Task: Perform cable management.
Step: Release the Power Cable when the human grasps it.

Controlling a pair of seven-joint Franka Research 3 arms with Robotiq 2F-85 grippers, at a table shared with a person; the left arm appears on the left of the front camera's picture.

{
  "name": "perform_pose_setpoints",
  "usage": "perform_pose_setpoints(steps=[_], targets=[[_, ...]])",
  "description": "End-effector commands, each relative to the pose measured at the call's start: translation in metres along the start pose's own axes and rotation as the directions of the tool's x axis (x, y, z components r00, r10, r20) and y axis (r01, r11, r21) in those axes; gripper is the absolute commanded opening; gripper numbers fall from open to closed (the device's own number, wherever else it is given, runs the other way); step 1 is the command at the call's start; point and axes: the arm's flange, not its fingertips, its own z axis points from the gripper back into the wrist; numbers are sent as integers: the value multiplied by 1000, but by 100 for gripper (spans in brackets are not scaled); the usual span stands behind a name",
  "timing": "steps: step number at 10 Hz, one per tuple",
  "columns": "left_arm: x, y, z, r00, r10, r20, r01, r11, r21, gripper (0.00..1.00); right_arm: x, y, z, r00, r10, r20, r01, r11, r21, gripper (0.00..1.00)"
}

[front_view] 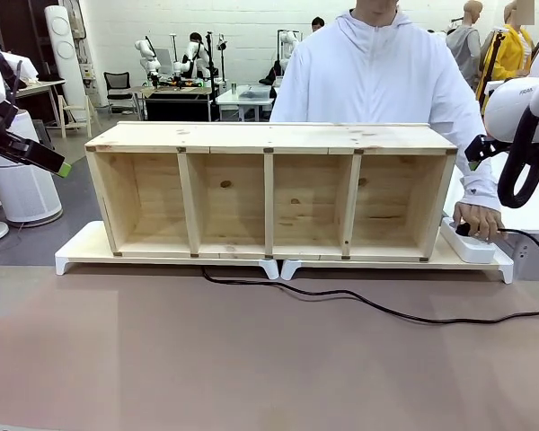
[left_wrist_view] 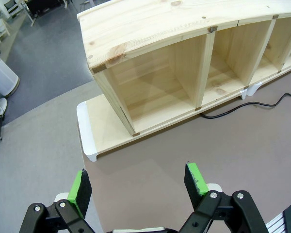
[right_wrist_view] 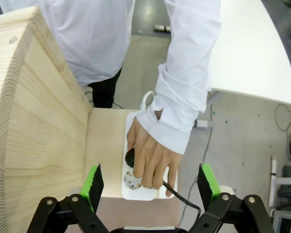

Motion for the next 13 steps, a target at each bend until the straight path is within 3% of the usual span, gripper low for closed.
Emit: perform_pose_setpoints(steps=[1, 13], targets=[[1, 1, -2, 1000, 2, 7, -2, 1000, 3, 100, -1, -1, 0, 1000, -1, -4, 1, 1000, -1, 100], [1, 1, -2, 1000, 2, 7, -2, 1000, 3, 100, -1, -1, 0, 1000, -1, -4, 1, 1000, -1, 100]])
